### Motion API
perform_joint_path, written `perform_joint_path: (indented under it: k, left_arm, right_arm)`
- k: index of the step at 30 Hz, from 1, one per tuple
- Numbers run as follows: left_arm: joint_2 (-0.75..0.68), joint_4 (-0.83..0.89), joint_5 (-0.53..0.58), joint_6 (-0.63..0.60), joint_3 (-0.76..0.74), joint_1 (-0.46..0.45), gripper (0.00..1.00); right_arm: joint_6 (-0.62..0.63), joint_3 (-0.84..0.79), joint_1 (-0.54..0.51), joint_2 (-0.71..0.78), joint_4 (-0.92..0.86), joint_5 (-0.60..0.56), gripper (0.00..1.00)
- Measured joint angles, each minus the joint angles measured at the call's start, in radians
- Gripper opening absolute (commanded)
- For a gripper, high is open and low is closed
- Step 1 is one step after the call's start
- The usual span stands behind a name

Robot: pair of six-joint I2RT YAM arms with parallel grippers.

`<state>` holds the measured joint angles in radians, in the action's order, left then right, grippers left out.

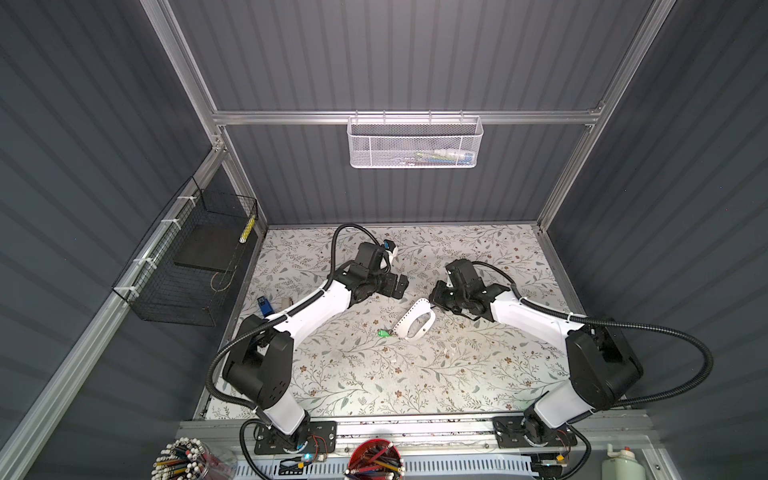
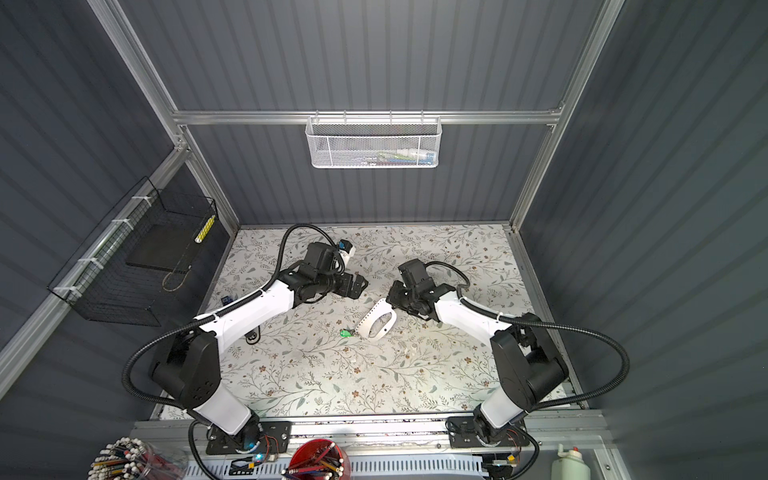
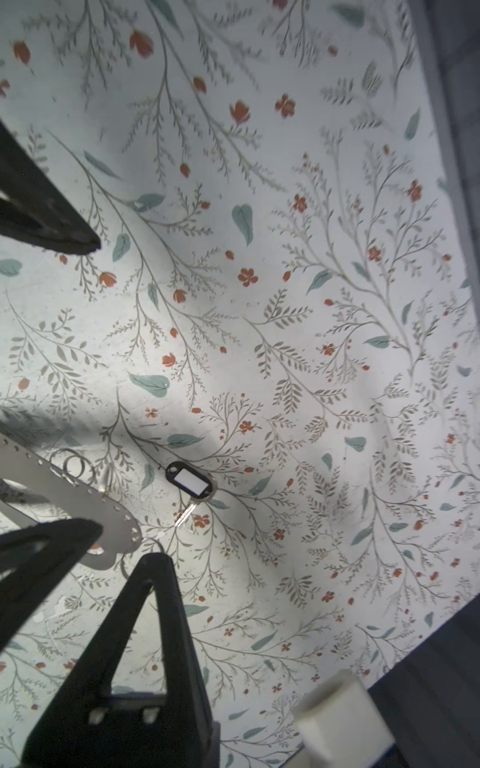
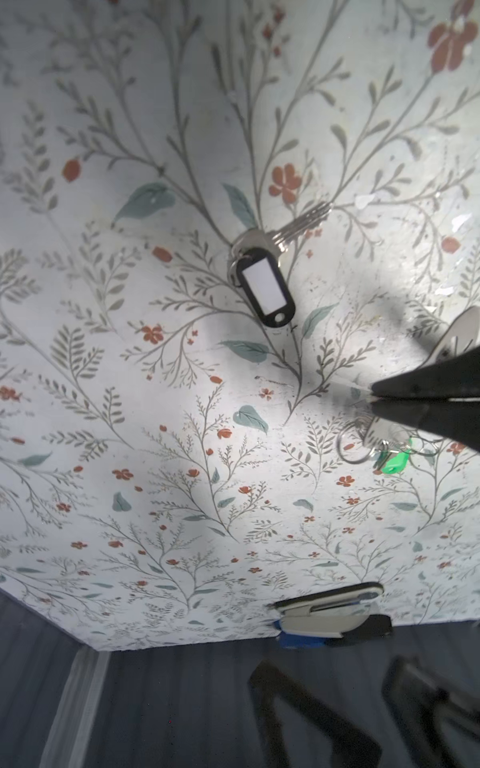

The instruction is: Put the keys on the keyring

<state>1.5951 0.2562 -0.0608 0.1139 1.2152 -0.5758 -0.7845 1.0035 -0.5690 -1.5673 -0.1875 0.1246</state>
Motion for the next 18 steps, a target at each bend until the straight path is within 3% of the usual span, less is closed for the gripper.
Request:
perform_joint_path:
  k: [7,18]
  left_arm:
    - [-0.183,-0.016,0.052,-0.028,-0.026,0.007,1.0]
    - [-0.397,-0.055,0.071,-0.089,-0.156,0.007,1.0]
  right_arm:
    - [0.36,0.021,-0.058,0.082,-0.092,-0.008,0.0]
    - [0.824,-0.173,-0.068,0.357,0.084,0.11,0.0]
